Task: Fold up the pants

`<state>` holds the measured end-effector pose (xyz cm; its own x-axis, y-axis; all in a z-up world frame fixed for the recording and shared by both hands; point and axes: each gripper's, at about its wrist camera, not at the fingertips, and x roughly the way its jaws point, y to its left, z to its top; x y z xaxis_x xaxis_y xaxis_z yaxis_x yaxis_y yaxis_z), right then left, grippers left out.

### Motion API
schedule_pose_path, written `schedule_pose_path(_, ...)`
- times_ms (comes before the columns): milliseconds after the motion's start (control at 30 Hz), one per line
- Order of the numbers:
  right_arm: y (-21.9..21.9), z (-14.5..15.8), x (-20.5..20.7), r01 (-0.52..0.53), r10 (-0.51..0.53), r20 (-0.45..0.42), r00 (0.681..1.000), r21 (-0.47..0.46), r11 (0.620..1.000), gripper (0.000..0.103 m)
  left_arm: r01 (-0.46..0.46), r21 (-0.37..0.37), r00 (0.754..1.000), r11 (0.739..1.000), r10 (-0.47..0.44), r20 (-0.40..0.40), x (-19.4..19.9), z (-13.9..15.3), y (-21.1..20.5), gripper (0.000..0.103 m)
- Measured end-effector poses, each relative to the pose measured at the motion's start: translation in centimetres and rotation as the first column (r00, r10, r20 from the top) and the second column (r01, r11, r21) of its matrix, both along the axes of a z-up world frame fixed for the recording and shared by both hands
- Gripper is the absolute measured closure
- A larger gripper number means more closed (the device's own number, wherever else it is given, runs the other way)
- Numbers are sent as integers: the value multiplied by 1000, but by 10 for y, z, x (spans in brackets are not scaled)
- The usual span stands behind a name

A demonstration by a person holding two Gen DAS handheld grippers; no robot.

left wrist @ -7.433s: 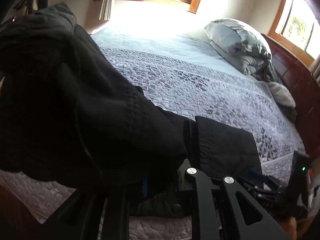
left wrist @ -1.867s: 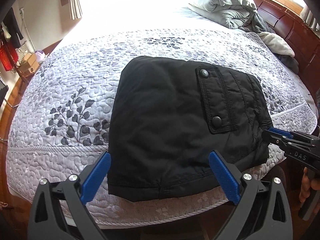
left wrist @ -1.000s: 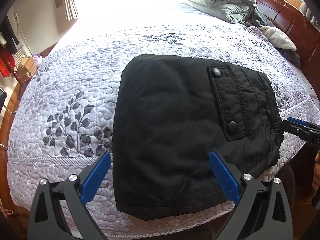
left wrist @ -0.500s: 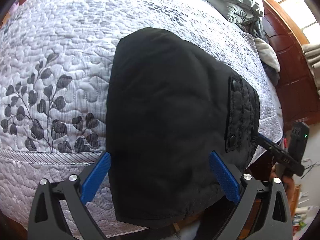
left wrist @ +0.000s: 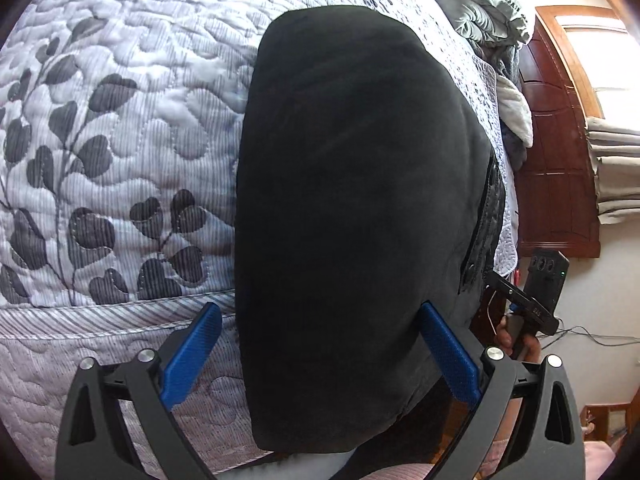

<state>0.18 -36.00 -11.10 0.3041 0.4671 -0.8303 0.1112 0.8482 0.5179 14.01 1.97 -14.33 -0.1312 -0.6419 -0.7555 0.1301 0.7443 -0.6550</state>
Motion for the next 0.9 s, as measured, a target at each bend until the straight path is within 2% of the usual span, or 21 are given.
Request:
schedule_pose_path(133, -5, -4, 0, -6, 6, -16, 1000, 15, 1000, 14, 25, -37, 999, 999, -26, -33, 1, -7, -10, 4)
schedule_pose_path(233, -6, -7, 1, -6, 7, -24, 1000, 40, 999, 13, 53, -28, 998, 998, -53, -31, 0, -13, -20, 4)
schedule_pose_path(633, -9, -26, -7, -1, 11, -48, 999, 205, 979, 13, 38, -75, 994, 996, -46, -102, 10, -24, -42, 3)
schedule_pose_path(733, -8, -28, -5, -10, 22, -46, 999, 234, 972, 12, 37, -93, 994, 995, -47, -98, 8, -21, -44, 4)
schedule_pose_path(833, -5, -31, -3, -27, 38, -39, 999, 252, 967, 11, 81, -102, 993, 992, -89, -72, 2, -15, -50, 4)
schedule_pose_path(900, -5, -33, 0, -41, 49, -24, 998, 275, 960, 11, 86, -142, 989, 986, -101, -105, 1, -20, -54, 4)
